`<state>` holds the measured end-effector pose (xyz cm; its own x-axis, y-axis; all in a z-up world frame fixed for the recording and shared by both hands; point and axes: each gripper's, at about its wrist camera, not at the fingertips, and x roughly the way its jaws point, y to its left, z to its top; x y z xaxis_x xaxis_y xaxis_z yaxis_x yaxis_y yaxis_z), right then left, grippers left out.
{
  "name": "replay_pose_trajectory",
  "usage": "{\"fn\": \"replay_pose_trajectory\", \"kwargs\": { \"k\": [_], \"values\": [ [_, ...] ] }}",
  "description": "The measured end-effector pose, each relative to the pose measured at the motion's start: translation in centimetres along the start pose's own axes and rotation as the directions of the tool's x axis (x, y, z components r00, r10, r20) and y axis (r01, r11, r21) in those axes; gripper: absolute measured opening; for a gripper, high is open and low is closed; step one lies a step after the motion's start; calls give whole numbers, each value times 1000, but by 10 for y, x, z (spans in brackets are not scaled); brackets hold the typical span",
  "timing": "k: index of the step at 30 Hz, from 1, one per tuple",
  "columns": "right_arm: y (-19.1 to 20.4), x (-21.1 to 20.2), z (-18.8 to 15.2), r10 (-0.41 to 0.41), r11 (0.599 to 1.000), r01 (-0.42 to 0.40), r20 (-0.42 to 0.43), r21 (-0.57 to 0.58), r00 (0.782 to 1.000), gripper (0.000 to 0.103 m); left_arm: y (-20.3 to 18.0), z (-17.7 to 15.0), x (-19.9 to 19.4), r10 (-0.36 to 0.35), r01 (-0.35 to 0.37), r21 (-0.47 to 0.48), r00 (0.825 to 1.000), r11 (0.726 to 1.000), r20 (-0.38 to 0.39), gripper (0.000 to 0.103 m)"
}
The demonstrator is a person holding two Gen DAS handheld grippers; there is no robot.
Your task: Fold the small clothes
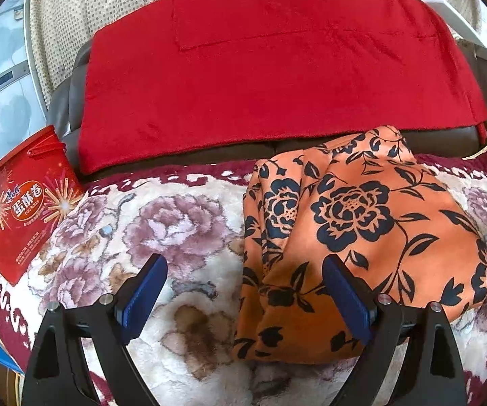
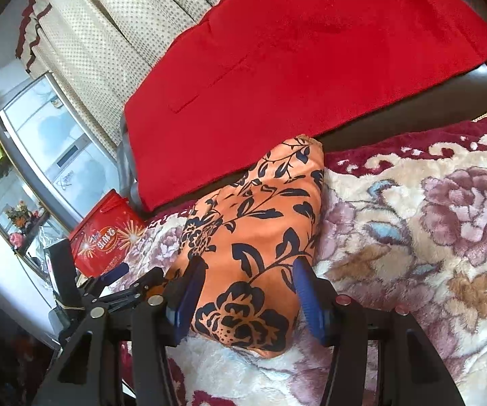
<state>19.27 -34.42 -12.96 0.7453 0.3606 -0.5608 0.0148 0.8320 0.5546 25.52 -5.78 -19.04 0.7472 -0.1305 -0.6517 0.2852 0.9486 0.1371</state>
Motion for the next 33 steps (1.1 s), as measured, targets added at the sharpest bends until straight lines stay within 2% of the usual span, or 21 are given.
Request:
{"fn": "replay_pose_trajectory", "kwargs": {
  "k": [16,19,21,22,24,28,33],
  "values": [
    [11,12,-3,88,996,-88,-25,-19,996,58,-1,-4,16,4,-4,2,1000,1000,-29,94],
    [15,15,-5,81,996,-82,-20,-38,997,56,-3,-5,21,4,-4,6,999,1000,-39,94],
    [8,27,-6,91,996,-91,-70,7,993,56,-6,-7,28,12,-11,20,998,1000,-63,94],
    [4,33,-8,71,997,-69,-88,22,994,55,-9,-10,37,10,-7,33,996,999,-91,94],
    [-2,40,-8,58,997,-54,-99,47,993,54,-8,-12,44,-7,8,12,994,1000,-113,94],
    [-11,39,-5,99,991,-89,-102,102,990,54,-2,-10,38,-17,16,-18,995,1000,-103,94],
    [-5,18,0,131,989,-129,-25,70,991,56,5,-6,19,-29,28,-49,999,998,-35,94]
  ]
}}
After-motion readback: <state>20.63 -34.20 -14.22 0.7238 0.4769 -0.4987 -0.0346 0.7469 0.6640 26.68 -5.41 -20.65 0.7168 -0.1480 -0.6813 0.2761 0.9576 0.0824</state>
